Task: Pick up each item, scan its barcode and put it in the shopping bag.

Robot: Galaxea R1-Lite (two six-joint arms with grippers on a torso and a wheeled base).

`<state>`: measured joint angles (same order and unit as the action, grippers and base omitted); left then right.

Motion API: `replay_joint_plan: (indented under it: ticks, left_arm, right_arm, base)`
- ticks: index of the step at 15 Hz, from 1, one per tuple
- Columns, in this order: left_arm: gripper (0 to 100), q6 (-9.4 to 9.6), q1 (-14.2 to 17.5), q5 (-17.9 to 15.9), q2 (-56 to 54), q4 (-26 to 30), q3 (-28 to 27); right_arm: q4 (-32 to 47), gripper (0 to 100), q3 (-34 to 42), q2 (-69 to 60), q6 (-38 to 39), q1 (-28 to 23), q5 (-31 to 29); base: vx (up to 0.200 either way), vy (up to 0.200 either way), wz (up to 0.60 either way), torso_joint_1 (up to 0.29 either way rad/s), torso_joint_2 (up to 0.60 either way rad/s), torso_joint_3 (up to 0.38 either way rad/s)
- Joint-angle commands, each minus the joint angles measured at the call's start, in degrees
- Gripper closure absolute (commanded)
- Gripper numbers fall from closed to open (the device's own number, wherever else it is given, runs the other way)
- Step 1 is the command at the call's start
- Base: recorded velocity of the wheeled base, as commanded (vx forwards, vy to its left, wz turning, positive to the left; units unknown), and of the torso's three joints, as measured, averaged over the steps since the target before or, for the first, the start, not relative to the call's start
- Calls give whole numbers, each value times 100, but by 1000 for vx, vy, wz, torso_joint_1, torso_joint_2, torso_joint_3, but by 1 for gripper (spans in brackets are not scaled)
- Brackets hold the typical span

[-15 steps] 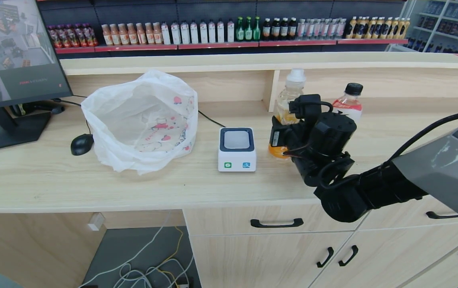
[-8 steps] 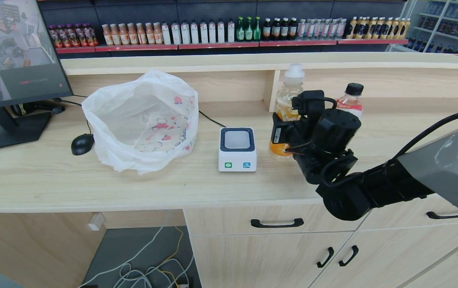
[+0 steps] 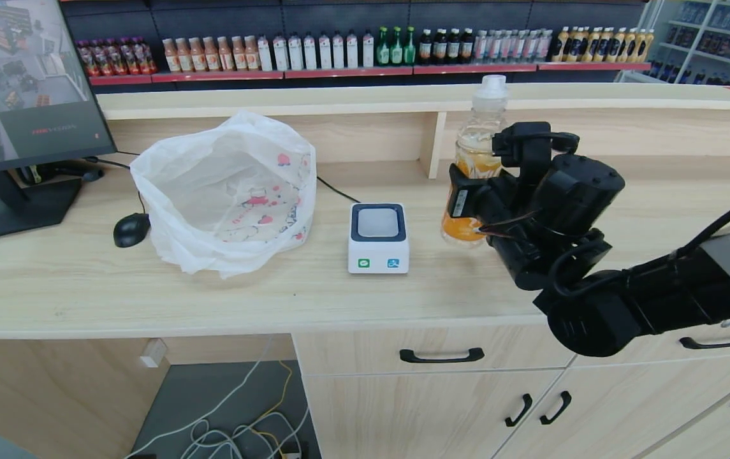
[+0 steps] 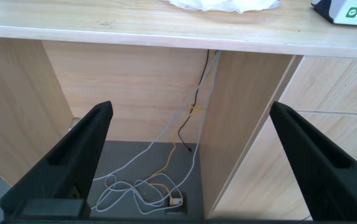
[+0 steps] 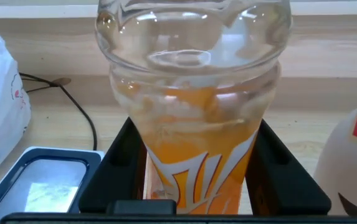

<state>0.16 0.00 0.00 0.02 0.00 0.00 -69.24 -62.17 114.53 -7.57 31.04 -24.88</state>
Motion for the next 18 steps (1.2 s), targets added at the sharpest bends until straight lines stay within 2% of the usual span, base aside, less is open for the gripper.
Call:
replay_joint_plan:
  ticks: [1, 7, 10, 18]
  left_arm:
    - [0, 2, 0, 0, -2, 0, 0]
    - [0, 2, 0, 0, -2, 0, 0]
    - [0, 2, 0, 0, -2, 0, 0]
    - [0, 2, 0, 0, -2, 0, 0]
  right_arm:
    - [-2, 100, 364, -528, 1, 60, 1]
    - [-2, 100, 1401, -1486, 71, 412, -26]
    - [-2, 100, 2165, -2066, 71, 596, -34]
    - [-72, 100, 4363, -3763, 80, 702, 10]
  base:
    - [0, 0, 0, 0, 0, 0]
    - [0, 0, 0, 0, 0, 0]
    - [0, 0, 0, 0, 0, 0]
    - [0, 0, 0, 0, 0, 0]
